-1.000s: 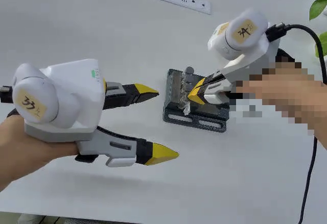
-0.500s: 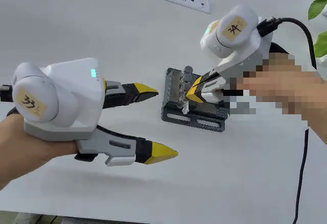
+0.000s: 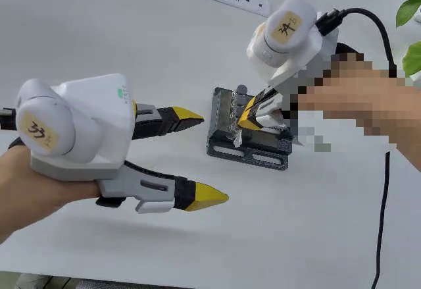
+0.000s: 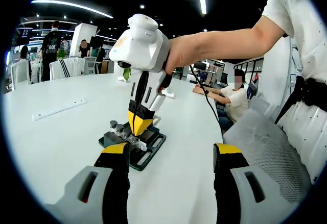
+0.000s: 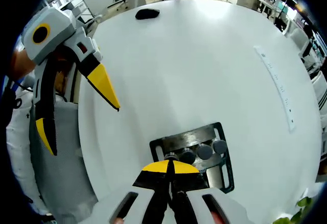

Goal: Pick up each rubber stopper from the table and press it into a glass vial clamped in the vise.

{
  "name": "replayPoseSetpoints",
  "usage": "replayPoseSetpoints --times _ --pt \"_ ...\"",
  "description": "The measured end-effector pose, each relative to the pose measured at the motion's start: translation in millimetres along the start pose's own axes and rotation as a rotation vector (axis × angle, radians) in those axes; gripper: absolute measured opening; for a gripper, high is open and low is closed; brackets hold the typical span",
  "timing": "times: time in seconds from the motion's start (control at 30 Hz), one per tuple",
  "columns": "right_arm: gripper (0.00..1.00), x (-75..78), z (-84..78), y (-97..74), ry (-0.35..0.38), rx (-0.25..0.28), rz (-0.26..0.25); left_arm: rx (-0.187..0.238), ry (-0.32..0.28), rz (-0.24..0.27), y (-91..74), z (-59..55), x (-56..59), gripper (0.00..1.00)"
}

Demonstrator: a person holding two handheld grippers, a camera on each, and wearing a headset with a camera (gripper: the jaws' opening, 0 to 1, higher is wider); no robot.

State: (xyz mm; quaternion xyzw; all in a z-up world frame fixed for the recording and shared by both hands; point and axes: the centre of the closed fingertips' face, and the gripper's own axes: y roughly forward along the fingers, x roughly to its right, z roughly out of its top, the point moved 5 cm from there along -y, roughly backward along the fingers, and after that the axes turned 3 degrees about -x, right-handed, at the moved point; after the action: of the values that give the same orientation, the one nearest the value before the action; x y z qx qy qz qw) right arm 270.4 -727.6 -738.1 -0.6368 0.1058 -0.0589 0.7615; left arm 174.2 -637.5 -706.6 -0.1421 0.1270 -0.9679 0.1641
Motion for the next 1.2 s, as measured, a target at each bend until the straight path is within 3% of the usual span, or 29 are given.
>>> replayPoseSetpoints --times 0.73,1.2 --pt "0.00 -1.1 2.8 -0.8 -0.019 -0.048 0.023 0.008 -0.001 0.002 2.0 4.2 0.4 0.65" --pt "0.00 -1.0 -1.7 -3.1 0.026 0.007 0.029 0.005 -0.003 0.007 -0.5 3.6 -1.0 0.64"
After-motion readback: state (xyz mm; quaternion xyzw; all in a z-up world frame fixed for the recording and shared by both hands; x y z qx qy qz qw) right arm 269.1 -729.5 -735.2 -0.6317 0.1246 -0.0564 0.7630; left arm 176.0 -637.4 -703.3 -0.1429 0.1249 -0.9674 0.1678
